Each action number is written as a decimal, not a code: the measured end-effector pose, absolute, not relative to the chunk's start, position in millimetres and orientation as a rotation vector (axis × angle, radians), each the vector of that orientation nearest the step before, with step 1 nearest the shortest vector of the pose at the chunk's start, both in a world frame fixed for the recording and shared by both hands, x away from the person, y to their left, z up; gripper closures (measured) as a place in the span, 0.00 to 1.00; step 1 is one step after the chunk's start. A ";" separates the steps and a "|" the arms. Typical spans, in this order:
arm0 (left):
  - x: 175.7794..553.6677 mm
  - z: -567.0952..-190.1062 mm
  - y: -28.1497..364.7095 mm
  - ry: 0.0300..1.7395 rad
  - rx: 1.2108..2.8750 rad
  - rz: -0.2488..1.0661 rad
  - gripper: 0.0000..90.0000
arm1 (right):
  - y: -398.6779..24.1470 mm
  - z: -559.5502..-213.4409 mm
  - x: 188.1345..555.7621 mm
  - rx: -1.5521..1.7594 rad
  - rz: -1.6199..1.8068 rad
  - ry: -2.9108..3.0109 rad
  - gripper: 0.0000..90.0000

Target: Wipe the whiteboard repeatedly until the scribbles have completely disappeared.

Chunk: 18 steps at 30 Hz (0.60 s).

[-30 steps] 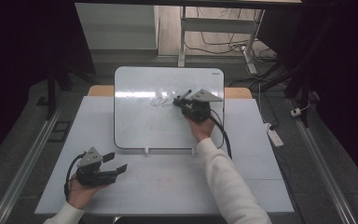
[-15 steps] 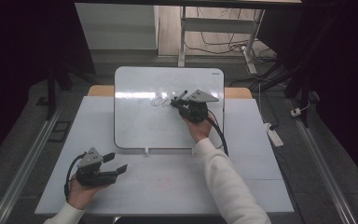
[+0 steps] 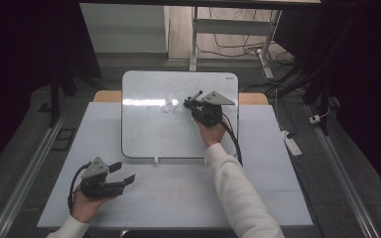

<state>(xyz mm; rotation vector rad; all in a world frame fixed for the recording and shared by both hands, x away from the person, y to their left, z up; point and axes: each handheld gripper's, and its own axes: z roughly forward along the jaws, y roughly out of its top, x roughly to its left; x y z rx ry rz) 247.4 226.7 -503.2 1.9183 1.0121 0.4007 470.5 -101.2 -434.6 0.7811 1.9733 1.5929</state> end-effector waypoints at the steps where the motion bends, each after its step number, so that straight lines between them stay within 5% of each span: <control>1: 248.1 -503.6 226.6 1.014 1.920 0.399 0.34 | -98.8 -435.1 468.3 0.787 1.589 1.963 0.87; 18: 246.9 -502.8 227.7 1.017 1.908 0.409 0.34 | -78.7 -443.9 462.4 0.718 1.614 2.085 0.87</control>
